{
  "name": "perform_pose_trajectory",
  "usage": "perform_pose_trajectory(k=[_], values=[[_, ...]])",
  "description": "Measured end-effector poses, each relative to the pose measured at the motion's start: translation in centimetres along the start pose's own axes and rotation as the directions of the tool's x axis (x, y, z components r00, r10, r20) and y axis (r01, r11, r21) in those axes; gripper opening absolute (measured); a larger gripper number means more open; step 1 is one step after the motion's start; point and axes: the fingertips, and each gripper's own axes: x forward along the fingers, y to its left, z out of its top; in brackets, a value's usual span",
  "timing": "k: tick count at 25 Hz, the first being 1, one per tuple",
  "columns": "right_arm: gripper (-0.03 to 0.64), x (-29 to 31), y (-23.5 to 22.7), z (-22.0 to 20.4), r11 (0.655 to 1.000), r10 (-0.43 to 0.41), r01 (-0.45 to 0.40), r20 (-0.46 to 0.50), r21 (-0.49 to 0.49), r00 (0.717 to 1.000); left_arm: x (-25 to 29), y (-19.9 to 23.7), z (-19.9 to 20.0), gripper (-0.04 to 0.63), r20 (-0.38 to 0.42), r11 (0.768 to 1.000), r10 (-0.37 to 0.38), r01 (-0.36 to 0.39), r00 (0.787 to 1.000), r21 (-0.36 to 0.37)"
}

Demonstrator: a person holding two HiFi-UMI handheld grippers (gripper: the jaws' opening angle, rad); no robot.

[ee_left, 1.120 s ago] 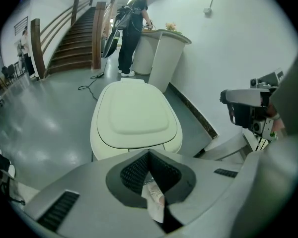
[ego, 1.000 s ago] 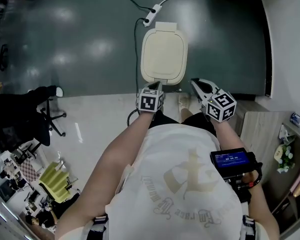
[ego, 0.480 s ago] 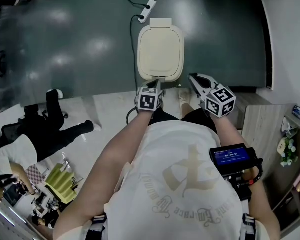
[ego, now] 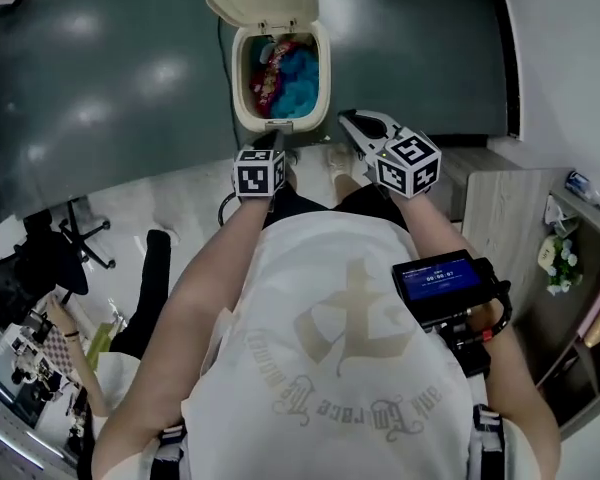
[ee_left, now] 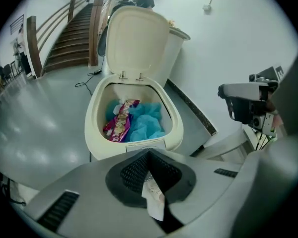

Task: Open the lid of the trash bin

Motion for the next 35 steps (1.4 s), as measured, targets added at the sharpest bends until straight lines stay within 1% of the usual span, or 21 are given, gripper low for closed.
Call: perform_pose_trajectory(k=[9,13,17,22,27,30,35], values=[[0.006,-0.3,-0.6,-0.2,1.000,-0.014,0.014,0.003,0.003,1.000,0.4,0.2,-0.1,0.015,0.001,1.000,0.007,-0.007,1.000,0.001],[0.006,-0.5,-0.9,0.1,1.000,-0.027,0.027,0.015,0.006,1.000,0.7,0.4,-0.1,0.015,-0.015,1.000,0.004,-0.004,1.000,-0.017],[0.006,-0.9,-0.8,0.6,0.999,-0.038,0.038,0.035,0.011,0.999,0.6,0.3,0.0,0.015,-0.035,0.999,-0.020,0.019,0.999,-0.041],[0.006,-1.7,0.1,1.0,0.999,-0.043,0.043,0.049,0.001,0.998,-0.2,0.1,0.4,0.015,0.018,0.994,-0.050,0.051,0.999,-0.100],[0.006,-2.2,0.2,1.3,0.999,-0.048,0.048,0.057,-0.004,0.997,-0.9,-0.1,0.9,0.014,0.055,0.993,-0.055,0.060,0.997,-0.102],[0.006,-2.0,0.3,1.5,0.999,-0.042,0.043,0.054,-0.011,0.998,-1.5,0.1,1.5,0.014,0.087,0.990,-0.059,0.070,0.994,-0.124],[0.006,-1.8,1.0,2.6,0.999,-0.019,0.021,0.057,-0.043,0.998,-3.6,-0.1,3.2,0.014,0.170,0.987,-0.050,0.075,0.984,-0.140]])
